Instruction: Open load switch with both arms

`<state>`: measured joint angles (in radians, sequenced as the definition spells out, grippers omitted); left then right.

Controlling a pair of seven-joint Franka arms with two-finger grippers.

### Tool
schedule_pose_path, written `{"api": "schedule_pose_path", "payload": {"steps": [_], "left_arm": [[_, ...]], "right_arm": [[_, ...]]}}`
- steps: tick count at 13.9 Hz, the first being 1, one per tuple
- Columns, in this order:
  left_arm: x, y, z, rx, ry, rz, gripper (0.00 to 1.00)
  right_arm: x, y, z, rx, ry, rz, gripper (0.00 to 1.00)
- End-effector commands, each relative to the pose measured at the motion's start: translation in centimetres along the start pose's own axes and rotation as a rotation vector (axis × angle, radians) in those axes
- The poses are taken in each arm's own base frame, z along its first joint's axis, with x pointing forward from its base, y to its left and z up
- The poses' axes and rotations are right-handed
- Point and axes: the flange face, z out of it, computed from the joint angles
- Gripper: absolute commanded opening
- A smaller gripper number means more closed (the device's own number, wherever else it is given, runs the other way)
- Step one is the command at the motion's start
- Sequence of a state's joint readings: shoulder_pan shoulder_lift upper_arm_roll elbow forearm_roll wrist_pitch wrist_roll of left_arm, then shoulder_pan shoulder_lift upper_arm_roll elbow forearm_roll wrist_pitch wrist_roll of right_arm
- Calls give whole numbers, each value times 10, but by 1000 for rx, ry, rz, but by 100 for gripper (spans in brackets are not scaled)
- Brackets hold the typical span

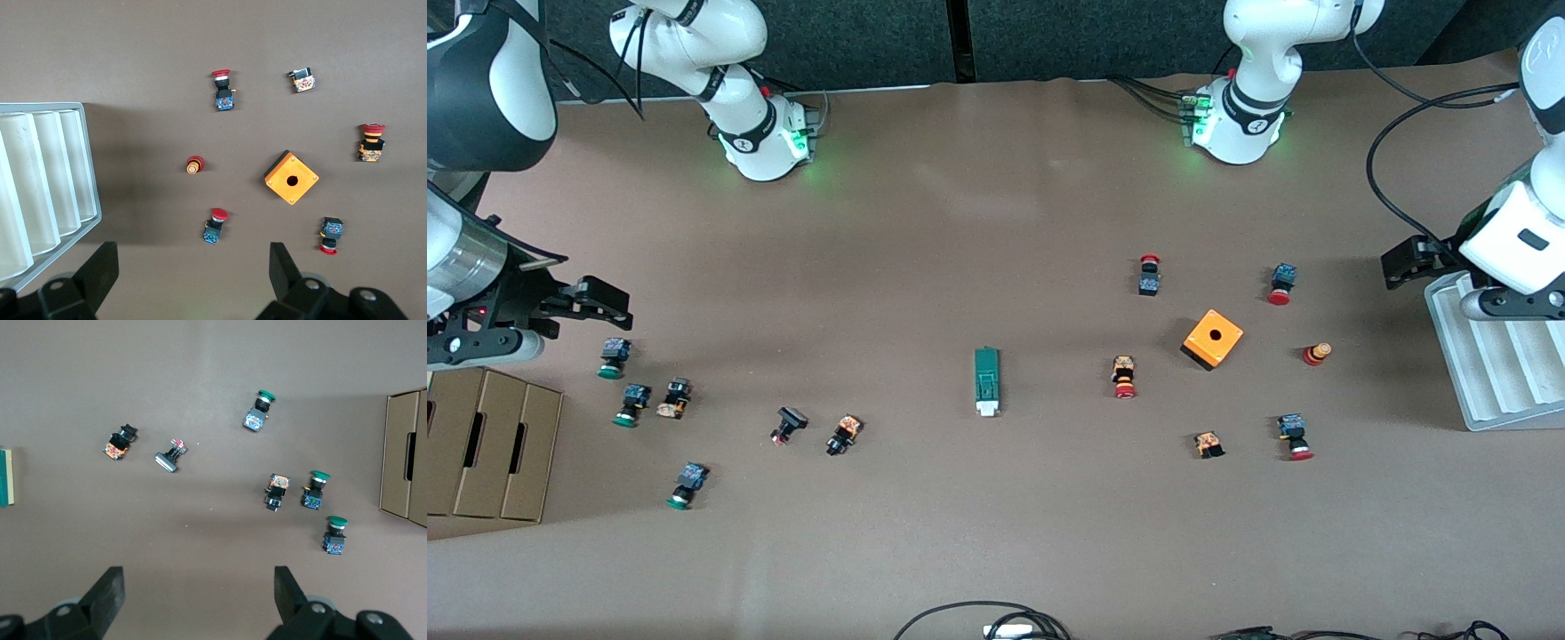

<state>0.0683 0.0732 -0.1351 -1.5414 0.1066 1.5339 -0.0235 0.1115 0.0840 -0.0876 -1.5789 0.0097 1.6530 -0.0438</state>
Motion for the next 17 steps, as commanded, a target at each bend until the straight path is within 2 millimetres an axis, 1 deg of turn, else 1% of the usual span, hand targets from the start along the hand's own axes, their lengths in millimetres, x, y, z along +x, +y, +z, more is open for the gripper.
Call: {"api": "schedule_pose_path", "payload": {"steps": [1, 2, 3, 4, 7, 8, 13, 15, 17], "left_arm": [[0, -1, -3, 11, -6, -13, 100], [0, -2, -4, 11, -5, -15, 100], [0, -2, -3, 11, -6, -15, 100], [0, -2, -3, 11, -6, -15, 100], [0, -2, -3, 11, -6, -15, 100], [0, -2, -4, 11, -3, -15, 100], [3, -1, -12, 10, 25, -13, 100], [11, 5, -17, -5, 39, -16, 100], [11, 15, -22, -10, 50, 1, 100]], "right_arm": [[9, -5, 16, 0, -42, -12, 100], [12, -10, 25, -2, -57, -18, 100], [15, -10, 32, -3, -70, -20, 100], [16, -12, 35, -3, -74, -23, 100], [16, -12, 36, 0, -76, -22, 100], [19, -13, 42, 3, -85, -24, 100], [20, -13, 46, 12, -91, -18, 100], [21, -12, 48, 12, -95, -16, 100], [21, -12, 48, 12, -95, -16, 100]]}}
